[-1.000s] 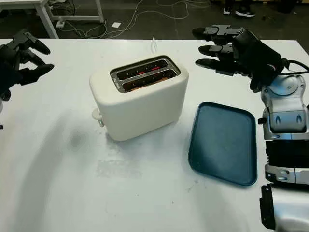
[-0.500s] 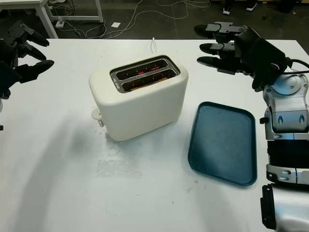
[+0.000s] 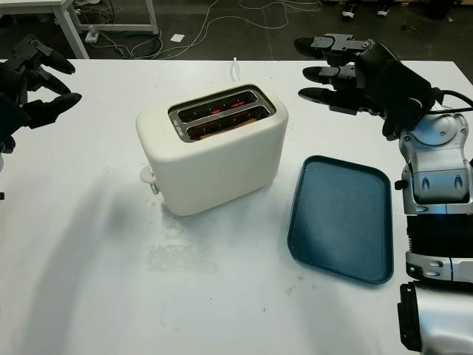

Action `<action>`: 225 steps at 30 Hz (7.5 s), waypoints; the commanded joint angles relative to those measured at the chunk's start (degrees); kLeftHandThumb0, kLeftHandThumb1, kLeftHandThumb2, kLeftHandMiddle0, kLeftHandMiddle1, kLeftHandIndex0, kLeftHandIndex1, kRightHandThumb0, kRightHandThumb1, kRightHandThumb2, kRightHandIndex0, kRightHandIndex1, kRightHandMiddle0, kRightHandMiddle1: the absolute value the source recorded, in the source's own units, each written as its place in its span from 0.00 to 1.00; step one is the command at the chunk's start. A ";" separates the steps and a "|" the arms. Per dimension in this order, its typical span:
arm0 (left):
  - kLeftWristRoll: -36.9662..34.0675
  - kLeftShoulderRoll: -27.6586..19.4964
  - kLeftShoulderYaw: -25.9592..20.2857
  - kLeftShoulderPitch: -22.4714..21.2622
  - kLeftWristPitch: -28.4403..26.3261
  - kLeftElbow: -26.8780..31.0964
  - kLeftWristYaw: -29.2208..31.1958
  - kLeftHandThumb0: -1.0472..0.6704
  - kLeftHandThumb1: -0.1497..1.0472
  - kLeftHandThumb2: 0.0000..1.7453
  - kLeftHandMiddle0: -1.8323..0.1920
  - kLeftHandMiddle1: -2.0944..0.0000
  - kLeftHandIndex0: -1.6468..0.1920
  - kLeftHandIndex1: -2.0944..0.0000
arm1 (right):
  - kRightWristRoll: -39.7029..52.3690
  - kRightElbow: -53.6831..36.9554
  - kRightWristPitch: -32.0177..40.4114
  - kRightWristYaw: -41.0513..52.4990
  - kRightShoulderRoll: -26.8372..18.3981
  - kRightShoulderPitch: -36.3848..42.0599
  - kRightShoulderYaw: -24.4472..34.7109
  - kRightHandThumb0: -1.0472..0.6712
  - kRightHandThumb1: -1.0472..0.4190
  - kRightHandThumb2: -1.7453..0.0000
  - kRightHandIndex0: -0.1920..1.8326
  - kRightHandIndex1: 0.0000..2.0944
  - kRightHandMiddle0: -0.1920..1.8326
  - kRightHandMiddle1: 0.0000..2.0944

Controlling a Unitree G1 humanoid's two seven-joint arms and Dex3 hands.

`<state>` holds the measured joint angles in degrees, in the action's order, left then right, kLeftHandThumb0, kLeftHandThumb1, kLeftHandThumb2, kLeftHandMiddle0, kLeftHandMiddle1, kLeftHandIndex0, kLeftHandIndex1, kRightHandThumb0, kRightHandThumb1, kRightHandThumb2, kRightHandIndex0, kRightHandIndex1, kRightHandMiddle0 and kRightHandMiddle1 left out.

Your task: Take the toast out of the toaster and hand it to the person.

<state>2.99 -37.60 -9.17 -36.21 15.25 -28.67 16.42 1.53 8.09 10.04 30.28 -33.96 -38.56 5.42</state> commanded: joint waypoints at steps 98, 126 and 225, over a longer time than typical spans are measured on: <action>-1.59 0.88 -0.11 -0.82 3.65 -4.85 2.51 0.00 0.89 0.11 0.78 0.24 0.78 0.28 | 0.59 -0.41 0.80 0.23 0.25 -0.52 -0.26 0.49 0.09 0.95 0.34 0.00 0.33 0.00; -1.44 0.93 -0.20 -0.57 4.30 -5.25 2.00 0.00 0.89 0.11 0.76 0.24 0.78 0.27 | 0.91 1.37 -1.05 0.16 0.45 -0.39 -0.17 0.47 0.09 0.96 0.35 0.01 0.33 0.00; -1.36 0.88 -0.34 -0.63 4.80 -5.63 2.04 0.00 0.89 0.12 0.77 0.24 0.78 0.27 | 0.88 0.19 0.28 -0.64 0.86 -0.13 -0.08 0.49 0.09 0.96 0.35 0.00 0.33 0.00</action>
<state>1.98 -36.44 -9.25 -36.36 19.11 -33.96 18.59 1.95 9.03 10.12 30.26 -33.52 -38.56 5.13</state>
